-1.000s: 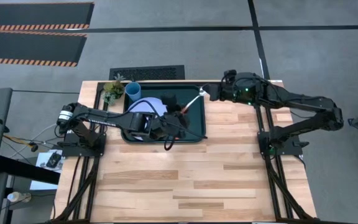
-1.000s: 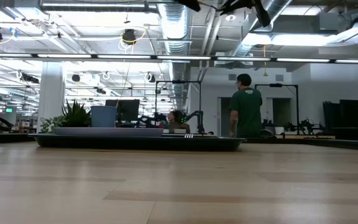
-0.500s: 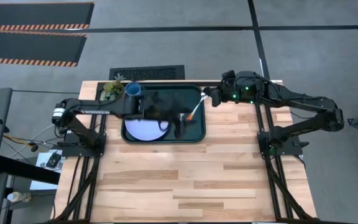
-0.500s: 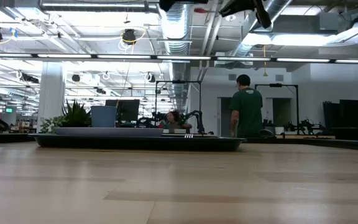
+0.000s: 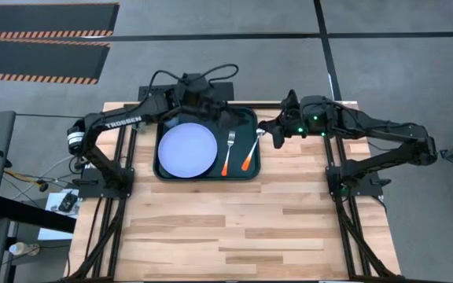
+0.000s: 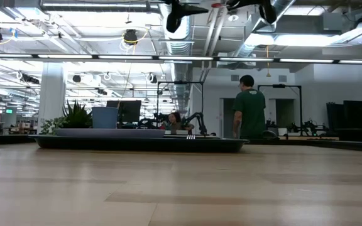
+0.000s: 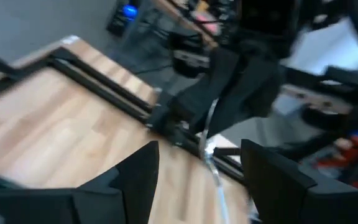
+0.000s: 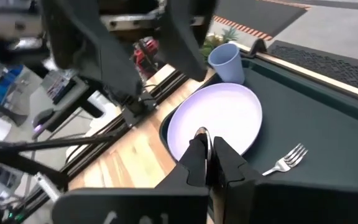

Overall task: Pick and place plate/cup/fork/spoon on tray
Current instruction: Place the orange spoon to the right of the orange fork on the dark green tray

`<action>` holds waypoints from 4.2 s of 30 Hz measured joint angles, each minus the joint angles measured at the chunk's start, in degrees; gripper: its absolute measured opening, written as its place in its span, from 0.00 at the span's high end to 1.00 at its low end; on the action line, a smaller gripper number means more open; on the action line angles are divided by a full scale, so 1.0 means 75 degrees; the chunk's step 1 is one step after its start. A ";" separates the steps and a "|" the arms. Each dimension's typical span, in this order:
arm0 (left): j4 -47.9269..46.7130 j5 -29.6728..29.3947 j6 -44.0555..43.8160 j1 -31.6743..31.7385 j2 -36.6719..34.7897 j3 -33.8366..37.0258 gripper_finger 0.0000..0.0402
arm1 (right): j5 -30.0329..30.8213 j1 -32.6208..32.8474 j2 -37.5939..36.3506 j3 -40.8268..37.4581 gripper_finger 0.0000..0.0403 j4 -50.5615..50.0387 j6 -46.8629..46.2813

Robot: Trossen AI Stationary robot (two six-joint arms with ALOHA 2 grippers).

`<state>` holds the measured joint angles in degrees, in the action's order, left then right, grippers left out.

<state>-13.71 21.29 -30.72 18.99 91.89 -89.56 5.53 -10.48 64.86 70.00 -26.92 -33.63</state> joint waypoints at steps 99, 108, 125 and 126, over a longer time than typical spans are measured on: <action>0.0777 0.2807 0.0976 0.1443 0.1496 0.0001 1.00 | -0.5317 -0.2669 0.2174 -0.0014 0.98 0.1566 0.1061; 0.0934 0.2598 0.0863 0.1456 0.1505 0.0004 1.00 | -0.5320 -0.2669 0.2173 -0.0010 0.76 0.1566 0.1149; -0.0145 0.0908 0.1705 0.1884 0.1528 0.0012 1.00 | -0.5401 -0.3357 0.1570 0.0003 0.46 -0.0078 0.1377; -0.0267 0.0758 0.1793 0.1879 0.1552 0.0012 1.00 | -0.5399 -0.3399 0.1468 0.0003 0.46 -0.0331 0.1450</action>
<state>-15.71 26.97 -17.27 33.09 103.53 -89.47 -34.96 -35.98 75.87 70.02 -29.40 -22.76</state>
